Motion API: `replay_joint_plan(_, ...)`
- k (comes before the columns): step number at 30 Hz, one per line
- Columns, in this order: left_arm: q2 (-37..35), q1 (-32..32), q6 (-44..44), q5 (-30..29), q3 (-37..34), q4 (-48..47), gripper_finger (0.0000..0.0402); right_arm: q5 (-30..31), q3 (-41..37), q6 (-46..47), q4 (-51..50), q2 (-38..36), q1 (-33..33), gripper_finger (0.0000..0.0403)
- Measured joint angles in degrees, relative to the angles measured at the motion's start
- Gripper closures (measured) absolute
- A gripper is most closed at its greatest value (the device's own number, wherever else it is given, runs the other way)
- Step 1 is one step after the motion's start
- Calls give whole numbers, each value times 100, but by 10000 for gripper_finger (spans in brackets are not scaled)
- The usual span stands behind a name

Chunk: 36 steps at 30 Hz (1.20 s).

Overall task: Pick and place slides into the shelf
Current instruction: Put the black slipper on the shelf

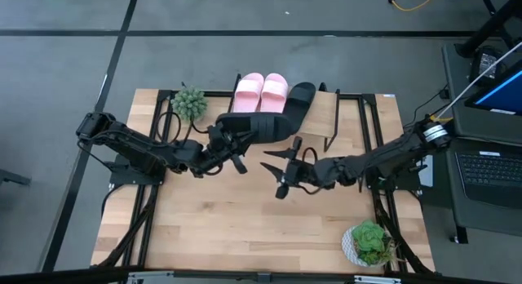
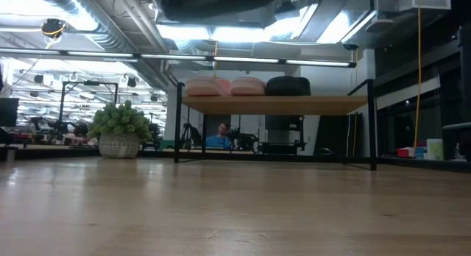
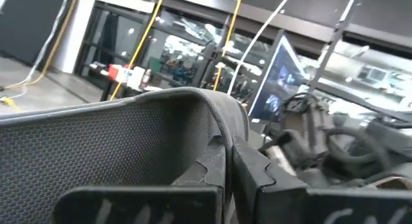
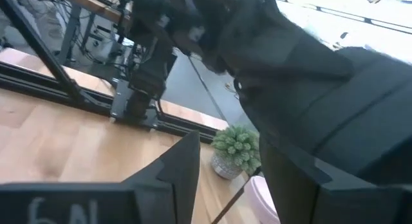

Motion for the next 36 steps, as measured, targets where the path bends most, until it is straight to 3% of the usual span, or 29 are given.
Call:
replay_joint_plan(12, 0, 0, 185, 138, 0, 183, 401, 58, 14, -33, 133, -7, 76, 242)
replay_joint_plan(20, 0, 0, 332, 129, 0, 277, 401, 1331, 14, -458, 124, -364, 375, 242)
replay_joint_plan(36, 0, -318, 740, 129, 0, 442, 401, 1262, 14, -183, -9, -366, 111, 242)
